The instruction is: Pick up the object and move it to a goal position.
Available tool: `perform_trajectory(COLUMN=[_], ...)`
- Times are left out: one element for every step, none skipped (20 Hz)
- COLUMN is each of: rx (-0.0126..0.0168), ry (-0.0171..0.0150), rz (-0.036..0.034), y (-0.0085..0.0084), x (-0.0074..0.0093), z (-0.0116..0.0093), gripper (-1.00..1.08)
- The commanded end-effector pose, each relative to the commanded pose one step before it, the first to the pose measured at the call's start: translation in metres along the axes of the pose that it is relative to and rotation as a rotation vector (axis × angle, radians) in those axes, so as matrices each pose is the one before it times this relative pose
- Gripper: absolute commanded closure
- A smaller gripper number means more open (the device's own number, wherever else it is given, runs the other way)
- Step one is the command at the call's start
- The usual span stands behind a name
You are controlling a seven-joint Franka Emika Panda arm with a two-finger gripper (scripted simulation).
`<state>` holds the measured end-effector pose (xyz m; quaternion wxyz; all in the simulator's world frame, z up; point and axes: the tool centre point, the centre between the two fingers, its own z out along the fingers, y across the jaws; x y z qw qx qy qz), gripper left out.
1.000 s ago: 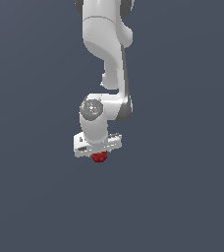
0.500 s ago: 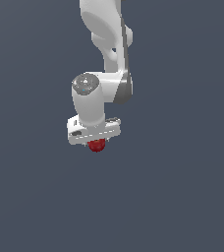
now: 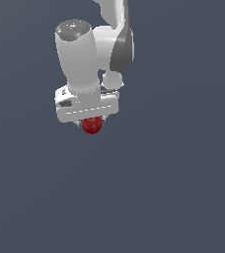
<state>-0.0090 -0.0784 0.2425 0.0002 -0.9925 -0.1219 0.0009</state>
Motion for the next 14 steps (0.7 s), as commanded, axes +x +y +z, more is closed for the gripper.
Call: perform_trajectory(rx=[-0.00046, 0.0, 0.0, 0.0, 0.0, 0.0, 0.0, 0.0, 0.0, 0.0, 0.0, 0.0, 0.0, 0.0], ry=[0.00145, 0.0, 0.0, 0.0, 0.0, 0.0, 0.0, 0.0, 0.0, 0.0, 0.0, 0.0, 0.0, 0.0], rz=[-0.00025, 0.0, 0.0, 0.0, 0.0, 0.0, 0.0, 0.0, 0.0, 0.0, 0.0, 0.0, 0.0, 0.0], y=[0.00118, 0.00049, 0.00046, 0.00044, 0.00042, 0.00039, 0.00037, 0.00034, 0.00031, 0.00027, 0.00022, 0.00017, 0.0001, 0.00004], x=[-0.00535, -0.00173, -0.00157, -0.00141, -0.00123, -0.00104, -0.00086, -0.00069, -0.00054, -0.0004, -0.00028, -0.00018, -0.0001, -0.00003], z=[-0.02362, -0.00776, -0.00719, -0.00658, -0.00593, -0.00525, -0.00458, -0.00392, -0.00327, -0.00265, -0.00203, -0.00144, -0.00085, -0.00028], gripper=[1.08, 1.08, 1.08, 1.08, 1.08, 1.08, 1.08, 1.08, 1.08, 1.08, 1.08, 1.08, 1.08, 1.08])
